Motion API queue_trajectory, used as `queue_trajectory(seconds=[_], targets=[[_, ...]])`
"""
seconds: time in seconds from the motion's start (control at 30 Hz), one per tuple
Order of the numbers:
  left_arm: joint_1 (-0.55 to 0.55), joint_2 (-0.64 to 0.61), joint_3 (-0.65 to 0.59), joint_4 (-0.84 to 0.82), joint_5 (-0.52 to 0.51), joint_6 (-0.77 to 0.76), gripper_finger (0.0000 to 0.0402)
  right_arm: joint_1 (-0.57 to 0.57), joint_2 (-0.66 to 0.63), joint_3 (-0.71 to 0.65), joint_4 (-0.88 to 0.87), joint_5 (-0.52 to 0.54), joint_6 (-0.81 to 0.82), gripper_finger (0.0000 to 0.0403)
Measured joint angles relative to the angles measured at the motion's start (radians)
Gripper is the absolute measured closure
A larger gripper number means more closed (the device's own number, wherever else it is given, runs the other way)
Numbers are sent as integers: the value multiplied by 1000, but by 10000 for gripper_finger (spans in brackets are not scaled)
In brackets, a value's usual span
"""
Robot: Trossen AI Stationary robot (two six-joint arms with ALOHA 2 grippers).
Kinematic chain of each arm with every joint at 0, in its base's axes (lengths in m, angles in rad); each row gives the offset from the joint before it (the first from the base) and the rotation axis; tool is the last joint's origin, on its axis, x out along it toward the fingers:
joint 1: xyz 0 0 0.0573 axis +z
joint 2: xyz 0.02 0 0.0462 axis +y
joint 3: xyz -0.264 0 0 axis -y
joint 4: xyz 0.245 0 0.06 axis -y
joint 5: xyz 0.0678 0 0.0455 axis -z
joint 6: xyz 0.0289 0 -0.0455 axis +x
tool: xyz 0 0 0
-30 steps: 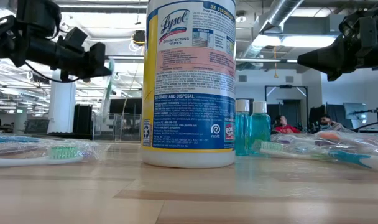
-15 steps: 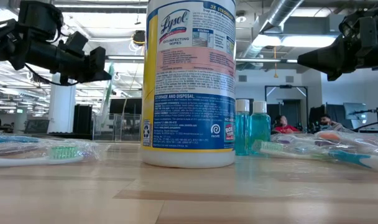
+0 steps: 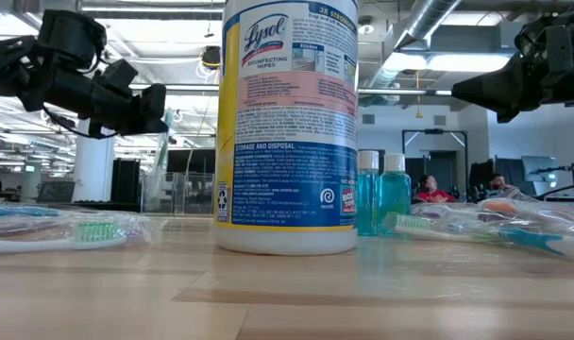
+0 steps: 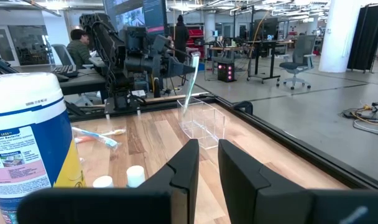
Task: Pick & Place toothbrushing station
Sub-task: Put the top left green toothbrush into the transparent organizer, then put the left blue toothbrush into the transparent organizer
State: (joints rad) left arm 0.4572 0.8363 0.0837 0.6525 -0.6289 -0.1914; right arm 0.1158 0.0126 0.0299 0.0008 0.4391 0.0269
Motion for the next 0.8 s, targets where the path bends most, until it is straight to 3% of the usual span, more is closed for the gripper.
queue_trajectory(seconds=[0.27,0.8], targets=[[0,72,0,2,0,0,382,0,0,0,0,0,0,349],[0,79,0,31,0,49,259,0,0,0,0,0,0,349]])
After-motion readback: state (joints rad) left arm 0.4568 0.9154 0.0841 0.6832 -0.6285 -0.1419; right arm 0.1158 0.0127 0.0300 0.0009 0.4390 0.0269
